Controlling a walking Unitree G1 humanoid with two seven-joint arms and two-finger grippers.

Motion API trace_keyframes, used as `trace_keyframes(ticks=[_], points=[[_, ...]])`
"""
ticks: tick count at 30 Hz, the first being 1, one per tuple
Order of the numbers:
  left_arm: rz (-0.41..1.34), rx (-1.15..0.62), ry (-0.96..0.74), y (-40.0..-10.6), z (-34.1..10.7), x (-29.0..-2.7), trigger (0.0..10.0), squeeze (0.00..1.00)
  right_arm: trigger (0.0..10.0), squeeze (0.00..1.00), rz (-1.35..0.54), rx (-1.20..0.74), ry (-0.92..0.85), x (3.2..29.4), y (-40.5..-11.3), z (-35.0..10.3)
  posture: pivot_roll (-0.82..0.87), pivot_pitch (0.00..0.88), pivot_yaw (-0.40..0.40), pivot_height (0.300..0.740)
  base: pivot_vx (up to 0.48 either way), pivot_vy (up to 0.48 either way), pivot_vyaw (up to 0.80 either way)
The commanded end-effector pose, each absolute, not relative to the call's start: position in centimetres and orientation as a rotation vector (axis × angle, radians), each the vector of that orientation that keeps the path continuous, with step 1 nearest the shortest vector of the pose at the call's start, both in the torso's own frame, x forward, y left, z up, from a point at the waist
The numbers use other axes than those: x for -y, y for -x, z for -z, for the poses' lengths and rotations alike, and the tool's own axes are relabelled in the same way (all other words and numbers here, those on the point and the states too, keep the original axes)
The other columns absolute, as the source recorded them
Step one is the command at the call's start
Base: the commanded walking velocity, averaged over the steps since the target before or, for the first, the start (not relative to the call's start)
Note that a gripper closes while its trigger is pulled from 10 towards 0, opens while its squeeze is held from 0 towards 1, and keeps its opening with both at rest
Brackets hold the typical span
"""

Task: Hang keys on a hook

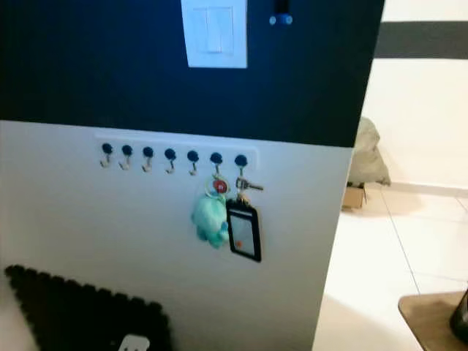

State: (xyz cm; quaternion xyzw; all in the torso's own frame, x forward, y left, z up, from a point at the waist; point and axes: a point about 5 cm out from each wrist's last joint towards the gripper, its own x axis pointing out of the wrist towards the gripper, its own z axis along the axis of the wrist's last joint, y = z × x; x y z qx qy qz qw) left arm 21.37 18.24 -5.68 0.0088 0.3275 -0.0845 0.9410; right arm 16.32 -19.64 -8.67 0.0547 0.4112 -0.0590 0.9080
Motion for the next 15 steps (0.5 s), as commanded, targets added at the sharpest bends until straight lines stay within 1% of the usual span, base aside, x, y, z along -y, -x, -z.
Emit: trace_keyframes(ticks=[1, 13, 15], points=[[0.171, -0.682, -0.02, -21.05, 5.85, -18.41, 10.0, 0.0, 10.0, 0.0, 0.127, -0.851, -0.121, 19.54, -16.3, 8.71, 0.03, 0.026, 0.028, 0.74, -0.244, 0.0, 0.0], [0.177, -0.683, -0.029, -21.12, 5.81, -18.48, 10.0, 0.0, 10.0, 0.0, 0.13, -0.855, -0.126, 19.49, -16.15, 8.79, 0.03, 0.026, 0.031, 0.74, -0.242, 0.0, 0.0], [0.179, -0.686, -0.038, -21.13, 5.82, -18.47, 10.0, 0.0, 10.0, 0.0, 0.13, -0.855, -0.126, 19.49, -16.15, 8.79, 0.03, 0.025, 0.031, 0.74, 0.0, 0.0, 0.0]])
